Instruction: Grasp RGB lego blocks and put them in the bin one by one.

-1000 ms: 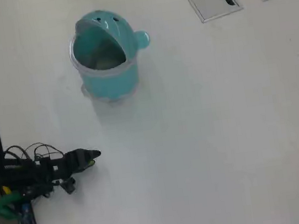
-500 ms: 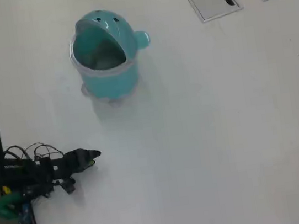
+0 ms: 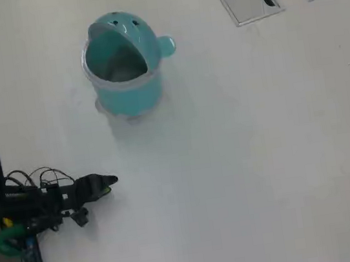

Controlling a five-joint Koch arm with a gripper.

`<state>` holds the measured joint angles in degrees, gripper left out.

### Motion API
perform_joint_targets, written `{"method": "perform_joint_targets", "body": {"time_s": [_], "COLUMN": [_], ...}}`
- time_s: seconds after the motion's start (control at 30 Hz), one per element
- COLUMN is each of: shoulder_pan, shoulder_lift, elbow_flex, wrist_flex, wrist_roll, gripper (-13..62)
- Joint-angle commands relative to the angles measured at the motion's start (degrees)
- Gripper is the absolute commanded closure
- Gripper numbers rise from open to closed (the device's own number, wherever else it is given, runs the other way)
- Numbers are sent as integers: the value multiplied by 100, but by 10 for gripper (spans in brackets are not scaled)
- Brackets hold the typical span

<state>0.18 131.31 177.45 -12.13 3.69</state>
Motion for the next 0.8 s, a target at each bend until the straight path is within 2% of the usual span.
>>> {"method": "perform_joint_targets", "body": {"time_s": [0.0,0.77], "shoulder_pan": [0,-229], "shoulder_lift": [343,352], "elbow_flex": [422,422], "wrist_flex": [-26,26], "wrist_roll": [185,-316], "gripper": [148,143]}}
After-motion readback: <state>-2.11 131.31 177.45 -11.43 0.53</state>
